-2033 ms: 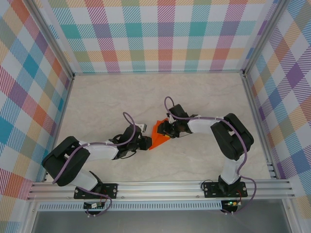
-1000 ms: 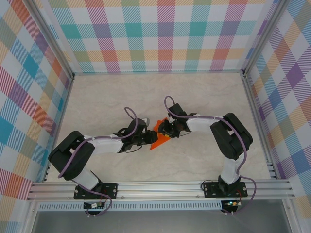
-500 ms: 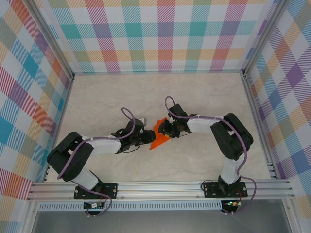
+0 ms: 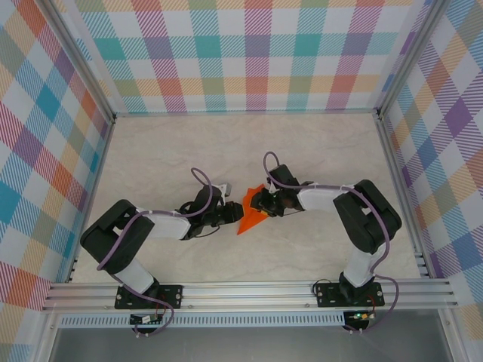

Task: Fold a paper plane with a square sheet of paper (pick it up from the middle)
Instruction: Fourth fold the wing at the center of the table.

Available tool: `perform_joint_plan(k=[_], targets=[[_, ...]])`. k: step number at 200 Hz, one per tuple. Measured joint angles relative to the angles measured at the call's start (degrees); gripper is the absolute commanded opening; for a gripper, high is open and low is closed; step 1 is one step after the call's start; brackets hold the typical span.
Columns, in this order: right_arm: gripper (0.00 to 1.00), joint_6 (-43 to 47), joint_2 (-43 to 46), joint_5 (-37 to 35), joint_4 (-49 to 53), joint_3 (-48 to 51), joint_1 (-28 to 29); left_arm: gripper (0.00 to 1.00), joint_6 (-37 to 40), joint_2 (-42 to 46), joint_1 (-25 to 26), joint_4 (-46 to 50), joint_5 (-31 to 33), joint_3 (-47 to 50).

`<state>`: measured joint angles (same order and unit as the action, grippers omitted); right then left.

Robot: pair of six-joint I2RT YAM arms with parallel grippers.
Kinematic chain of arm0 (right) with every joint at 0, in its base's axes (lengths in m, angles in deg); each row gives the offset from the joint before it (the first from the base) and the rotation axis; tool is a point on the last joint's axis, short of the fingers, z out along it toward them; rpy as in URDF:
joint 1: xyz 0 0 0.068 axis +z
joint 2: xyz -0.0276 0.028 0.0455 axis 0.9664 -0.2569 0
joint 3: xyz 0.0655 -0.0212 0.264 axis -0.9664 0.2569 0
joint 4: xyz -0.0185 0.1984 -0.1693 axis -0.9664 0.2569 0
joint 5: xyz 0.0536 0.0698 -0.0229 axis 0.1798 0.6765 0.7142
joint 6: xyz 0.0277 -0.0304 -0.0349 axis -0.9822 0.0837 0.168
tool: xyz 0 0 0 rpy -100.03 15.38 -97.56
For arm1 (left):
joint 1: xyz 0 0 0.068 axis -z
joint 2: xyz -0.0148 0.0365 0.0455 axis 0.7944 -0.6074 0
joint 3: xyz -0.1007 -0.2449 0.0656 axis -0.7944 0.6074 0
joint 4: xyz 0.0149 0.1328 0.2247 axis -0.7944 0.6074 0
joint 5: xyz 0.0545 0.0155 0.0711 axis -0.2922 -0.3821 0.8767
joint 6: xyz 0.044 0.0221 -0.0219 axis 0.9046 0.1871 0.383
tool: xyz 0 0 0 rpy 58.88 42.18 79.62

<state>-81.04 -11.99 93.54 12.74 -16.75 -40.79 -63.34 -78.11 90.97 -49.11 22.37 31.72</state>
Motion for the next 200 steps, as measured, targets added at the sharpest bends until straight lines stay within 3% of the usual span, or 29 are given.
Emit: perform_joint_plan(k=[31,106,143,178,200], targets=[[0.39,0.1,2.6,1.8,-2.1,3.2,-0.6,0.08,0.2,-1.8,0.0,-2.6,-1.5,0.0],[0.51,1.4,5.0,2.8,-6.1,5.4,-1.3,0.07,0.2,-4.5,-0.1,-6.5,-5.4,0.0],[0.50,1.4,4.7,3.0,-6.9,5.8,-1.4,0.07,0.2,-5.4,-0.1,-7.4,-5.9,0.0],[0.51,1.6,2.9,3.1,-7.3,5.8,-1.6,0.13,0.1,-5.5,-0.1,-7.5,-5.9,0.0],[0.52,1.5,2.6,3.8,-7.4,5.5,-1.7,0.23,0.0,-5.5,-0.1,-7.5,-5.9,0.0]])
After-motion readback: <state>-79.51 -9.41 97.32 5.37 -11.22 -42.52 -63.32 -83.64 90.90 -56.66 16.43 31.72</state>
